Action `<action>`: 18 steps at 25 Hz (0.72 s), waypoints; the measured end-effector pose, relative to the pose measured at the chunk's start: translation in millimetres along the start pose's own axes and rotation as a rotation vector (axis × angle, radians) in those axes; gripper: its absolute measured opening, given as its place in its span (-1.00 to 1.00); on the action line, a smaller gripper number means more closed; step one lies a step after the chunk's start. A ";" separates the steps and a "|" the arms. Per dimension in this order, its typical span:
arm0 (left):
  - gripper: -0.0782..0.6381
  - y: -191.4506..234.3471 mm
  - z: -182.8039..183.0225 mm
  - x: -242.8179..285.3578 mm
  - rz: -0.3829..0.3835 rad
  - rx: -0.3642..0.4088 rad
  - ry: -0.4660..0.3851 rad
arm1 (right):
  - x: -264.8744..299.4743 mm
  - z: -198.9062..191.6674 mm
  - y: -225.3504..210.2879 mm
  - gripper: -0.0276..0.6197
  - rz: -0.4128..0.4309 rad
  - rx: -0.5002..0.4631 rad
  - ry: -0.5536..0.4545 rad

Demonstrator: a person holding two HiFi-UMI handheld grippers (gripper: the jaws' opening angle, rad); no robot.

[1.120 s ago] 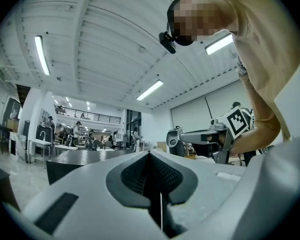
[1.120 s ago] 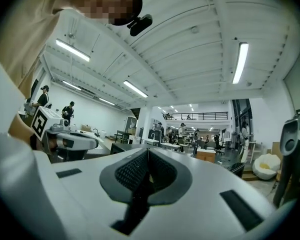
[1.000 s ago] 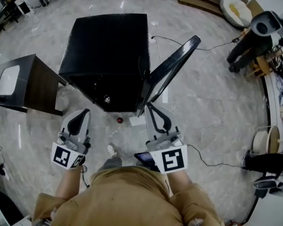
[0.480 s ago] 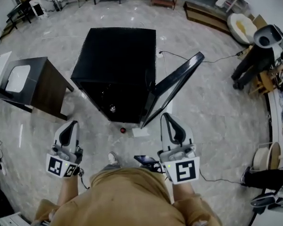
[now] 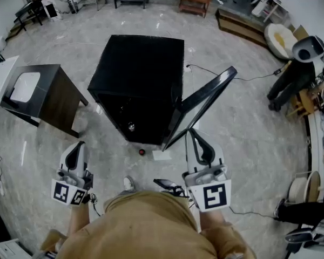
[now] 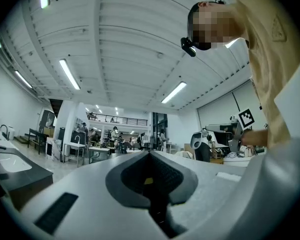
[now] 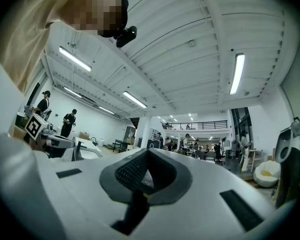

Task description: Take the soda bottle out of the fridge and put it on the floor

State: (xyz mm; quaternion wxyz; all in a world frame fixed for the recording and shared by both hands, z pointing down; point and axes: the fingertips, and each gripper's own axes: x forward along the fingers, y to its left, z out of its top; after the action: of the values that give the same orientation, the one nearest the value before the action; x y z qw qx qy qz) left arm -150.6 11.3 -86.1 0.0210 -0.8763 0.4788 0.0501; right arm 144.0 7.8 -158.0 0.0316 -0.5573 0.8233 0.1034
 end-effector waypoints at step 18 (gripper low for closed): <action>-0.78 10.8 -6.9 22.1 -0.118 -0.073 -0.007 | 8.1 1.7 24.3 -0.91 -0.049 -0.055 0.014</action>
State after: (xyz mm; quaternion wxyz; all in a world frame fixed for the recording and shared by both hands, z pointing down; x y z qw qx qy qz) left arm -147.3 -13.7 -81.5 -0.0063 -0.9029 0.4241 0.0693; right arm 118.4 9.4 -157.7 0.0129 -0.5786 0.8064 0.1215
